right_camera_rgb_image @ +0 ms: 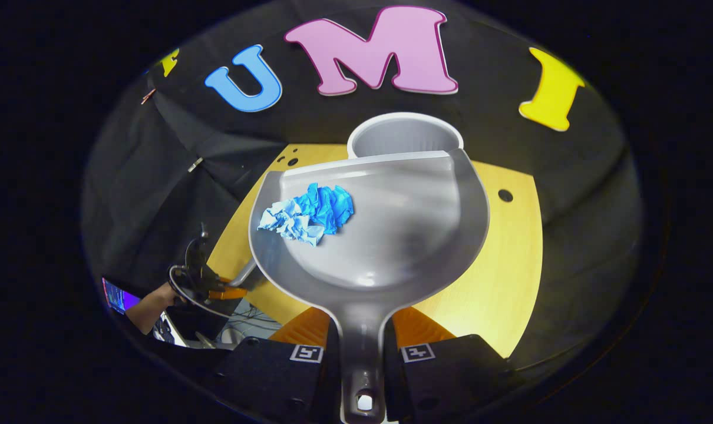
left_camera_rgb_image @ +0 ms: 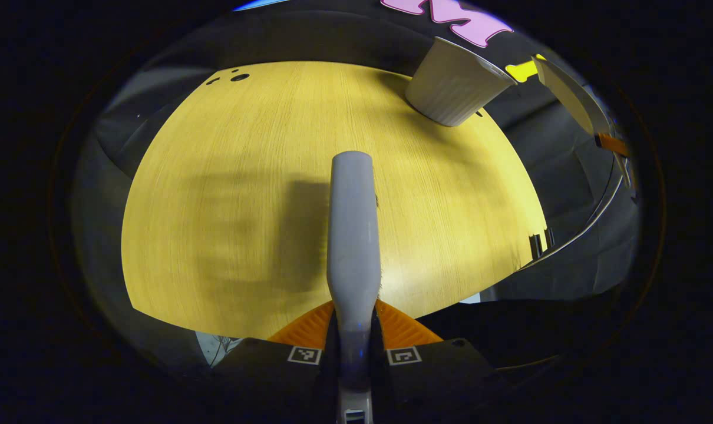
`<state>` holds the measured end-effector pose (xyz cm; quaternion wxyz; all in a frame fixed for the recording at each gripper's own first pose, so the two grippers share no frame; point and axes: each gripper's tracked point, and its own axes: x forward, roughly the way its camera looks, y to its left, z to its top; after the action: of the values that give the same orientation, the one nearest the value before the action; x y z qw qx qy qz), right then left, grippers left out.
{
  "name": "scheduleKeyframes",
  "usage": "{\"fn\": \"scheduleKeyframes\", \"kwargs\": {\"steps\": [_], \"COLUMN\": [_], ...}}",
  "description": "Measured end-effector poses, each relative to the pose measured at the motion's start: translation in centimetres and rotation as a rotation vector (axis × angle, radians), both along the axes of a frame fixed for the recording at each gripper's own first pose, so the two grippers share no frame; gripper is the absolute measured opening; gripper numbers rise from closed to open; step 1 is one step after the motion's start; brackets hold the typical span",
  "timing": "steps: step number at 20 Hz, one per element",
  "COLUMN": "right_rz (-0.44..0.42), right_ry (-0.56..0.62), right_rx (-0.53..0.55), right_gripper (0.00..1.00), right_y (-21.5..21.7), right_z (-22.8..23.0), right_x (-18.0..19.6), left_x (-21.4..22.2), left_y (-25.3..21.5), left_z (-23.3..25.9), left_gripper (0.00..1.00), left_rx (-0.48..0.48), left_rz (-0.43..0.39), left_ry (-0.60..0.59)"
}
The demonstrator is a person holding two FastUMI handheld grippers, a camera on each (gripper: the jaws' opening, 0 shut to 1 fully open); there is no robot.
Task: Pick up the small broom and dustpan from the desktop, sweep the trash into the dustpan with the broom, and then empty the trash into the garbage bin.
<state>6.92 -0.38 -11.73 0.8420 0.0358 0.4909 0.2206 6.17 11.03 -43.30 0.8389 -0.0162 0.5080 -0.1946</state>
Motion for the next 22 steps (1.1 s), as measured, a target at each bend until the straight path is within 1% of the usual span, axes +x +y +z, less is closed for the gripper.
{"fn": "scheduleKeyframes", "kwargs": {"steps": [1,2,3,4,6,7,9,10,11,12,13,14,15,16,17,18,19,20,22], "right_rz": [-0.008,-0.024,-0.046,-0.067,-0.124,-0.145,-0.167,-0.175,-0.181,-0.184,-0.192,-0.205,-0.214,-0.214,-0.207,-0.198,-0.183,-0.163,-0.114], "right_ry": [-0.023,-0.061,-0.081,-0.095,-0.143,-0.159,-0.202,-0.228,-0.252,-0.288,-0.326,-0.373,-0.414,-0.437,-0.448,-0.457,-0.476,-0.503,-0.561], "right_rx": [-0.014,-0.016,-0.014,-0.014,-0.035,-0.055,-0.129,-0.179,-0.216,-0.247,-0.27,-0.295,-0.319,-0.336,-0.351,-0.381,-0.429,-0.493,-0.614], "right_gripper": [0.33,0.33,0.33,0.33,0.33,0.33,0.33,0.33,0.33,0.33,0.33,0.33,0.33,0.33,0.33,0.33,0.33,0.33,0.33], "right_y": [-0.3,-0.4,-0.2,-0.3,-0.8,-1.4,-2.5,-3.0,-3.3,-2.9,-2.9,-2.9,-2.7,-2.3,-1.9,-1.8,-2.1,-2.5,-2.9], "right_z": [0.6,1.3,1.8,1.9,1.1,0.4,-1.3,-2.3,-3.1,-3.8,-3.9,-3.6,-3.5,-3.5,-3.9,-4.2,-4.4,-4.5,-5.0], "right_x": [1.7,4.4,6.2,8.1,12.1,13.5,15.4,16.3,17.0,17.8,18.4,19.2,20.1,20.8,21.3,21.7,21.8,22.1,23.0], "left_x": [-0.2,-0.5,-0.6,-0.6,-0.7,-0.4,0.7,1.1,1.5,1.9,2.0,2.3,2.5,2.6,3.0,3.3,3.6,3.9,4.2], "left_y": [-0.2,-0.4,-0.5,-0.5,-0.5,-0.2,0.7,0.7,0.5,0.5,0.5,0.9,1.3,1.8,2.3,2.7,2.9,3.1,2.9], "left_z": [0.1,0.1,0.0,0.1,0.3,0.5,0.9,1.3,1.8,2.3,2.4,2.6,2.6,2.5,2.5,2.6,2.7,2.8,2.8], "left_gripper": [0.26,0.26,0.29,0.26,0.26,0.26,0.26,0.29,0.26,0.26,0.29,0.26,0.26,0.23,0.26,0.26,0.23,0.26,0.26], "left_rx": [-0.008,-0.015,-0.017,-0.019,-0.03,-0.024,-0.021,-0.045,-0.078,-0.116,-0.132,-0.134,-0.126,-0.114,-0.101,-0.092,-0.088,-0.088,-0.096], "left_rz": [-0.004,-0.004,-0.001,0.004,0.018,0.033,0.097,0.134,0.17,0.206,0.222,0.231,0.232,0.23,0.227,0.225,0.224,0.224,0.221], "left_ry": [-0.002,-0.007,-0.011,-0.016,-0.031,-0.046,-0.083,-0.095,-0.102,-0.11,-0.115,-0.117,-0.117,-0.117,-0.119,-0.121,-0.124,-0.125,-0.123]}}
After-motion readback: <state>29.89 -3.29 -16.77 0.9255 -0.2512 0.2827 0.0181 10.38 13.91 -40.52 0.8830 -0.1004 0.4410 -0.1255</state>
